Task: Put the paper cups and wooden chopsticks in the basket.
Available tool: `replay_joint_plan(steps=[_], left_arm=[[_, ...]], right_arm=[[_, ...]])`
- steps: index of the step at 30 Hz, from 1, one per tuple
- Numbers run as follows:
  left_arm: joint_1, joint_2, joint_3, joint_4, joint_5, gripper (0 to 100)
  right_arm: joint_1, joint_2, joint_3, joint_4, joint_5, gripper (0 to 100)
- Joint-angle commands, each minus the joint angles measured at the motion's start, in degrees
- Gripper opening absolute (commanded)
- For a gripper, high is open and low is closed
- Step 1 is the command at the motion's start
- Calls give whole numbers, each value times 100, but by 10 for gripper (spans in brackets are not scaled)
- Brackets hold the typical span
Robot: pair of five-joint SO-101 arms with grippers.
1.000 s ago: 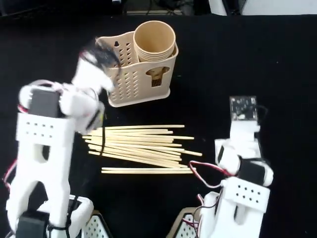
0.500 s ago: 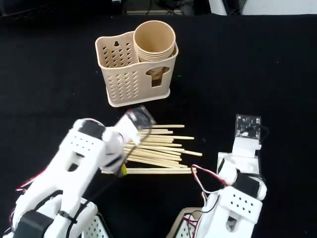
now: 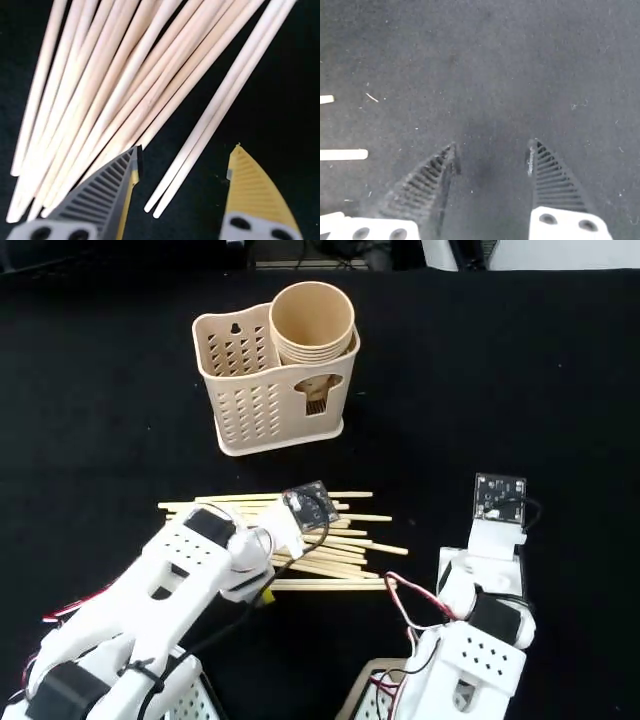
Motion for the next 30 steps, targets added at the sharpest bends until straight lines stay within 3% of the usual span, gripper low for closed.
replay_joint_plan(steps=[1, 9, 17, 30], left_arm=[[-66, 352, -145, -202, -18, 289], [242, 1503, -505, -281, 0, 277], [312, 1530, -602, -255, -9, 87], [321, 1521, -857, 712, -18, 91]], right_arm=[[62, -75, -22, -70, 26, 222], [53, -92, -22, -70, 26, 222], [44, -92, -22, -70, 26, 222], [44, -92, -13, -88, 26, 222]])
